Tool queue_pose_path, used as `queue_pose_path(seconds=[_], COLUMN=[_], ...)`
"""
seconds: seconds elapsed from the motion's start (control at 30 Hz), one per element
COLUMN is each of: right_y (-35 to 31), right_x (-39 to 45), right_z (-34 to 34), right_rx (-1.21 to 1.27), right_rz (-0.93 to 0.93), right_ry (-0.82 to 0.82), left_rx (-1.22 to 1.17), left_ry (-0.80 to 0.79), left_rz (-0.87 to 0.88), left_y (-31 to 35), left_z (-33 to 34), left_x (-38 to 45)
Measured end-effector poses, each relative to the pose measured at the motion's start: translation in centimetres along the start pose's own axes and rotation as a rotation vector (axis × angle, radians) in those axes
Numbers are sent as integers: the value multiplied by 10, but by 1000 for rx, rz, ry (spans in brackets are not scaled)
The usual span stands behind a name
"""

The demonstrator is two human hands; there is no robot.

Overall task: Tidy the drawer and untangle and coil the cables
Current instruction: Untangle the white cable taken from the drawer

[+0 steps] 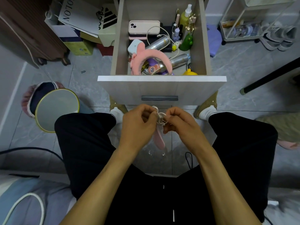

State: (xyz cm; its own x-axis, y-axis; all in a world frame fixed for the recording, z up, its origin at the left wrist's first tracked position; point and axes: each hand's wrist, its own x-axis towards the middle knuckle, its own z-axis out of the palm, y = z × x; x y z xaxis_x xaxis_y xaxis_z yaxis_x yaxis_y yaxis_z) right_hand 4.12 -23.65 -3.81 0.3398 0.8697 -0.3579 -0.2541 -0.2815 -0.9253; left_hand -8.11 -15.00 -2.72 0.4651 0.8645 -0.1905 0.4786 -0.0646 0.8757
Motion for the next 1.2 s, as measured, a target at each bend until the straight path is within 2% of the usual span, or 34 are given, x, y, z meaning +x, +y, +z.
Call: queue_pose_path(seconds=[0.1,0.2,0.37,0.47,0.57,0.63,0.73,0.87,1.07,1.2], right_y=[2,4,8,5,3,4,4,5,2,0], right_x=[-1,-2,-2,-2,-5,-6,-7,-6,-8,-8], right_z=[0,-2,-5,-4,-3,-2,0,4,0,2], right_rx=[-82,-121,-216,-164,-172,-90,62,48,210,382], right_rz=[-30,-50,-164,-196,-196,-161,-115,-106,-34,83], right_ry=[-8,6,236,289,322,308,298,280,316,327], left_rx=[34,-33,-17,-46,14,-28,-230,-507,-489,-503], left_ry=[-9,-17,-78,-162,-207,-147,-10,32,17,0], left_rz=[17,-36,-19,-52,-7,-14,-186,-352,-362,-271], left_y=[-2,-4,-6,-3,0,2,3,2,-3,-2], left_z=[-1,-4,-9,-7,-8,-9,-9,-6,-10,-14], left_x=[0,1,0,-1,1,1,2,-1,-5,-6])
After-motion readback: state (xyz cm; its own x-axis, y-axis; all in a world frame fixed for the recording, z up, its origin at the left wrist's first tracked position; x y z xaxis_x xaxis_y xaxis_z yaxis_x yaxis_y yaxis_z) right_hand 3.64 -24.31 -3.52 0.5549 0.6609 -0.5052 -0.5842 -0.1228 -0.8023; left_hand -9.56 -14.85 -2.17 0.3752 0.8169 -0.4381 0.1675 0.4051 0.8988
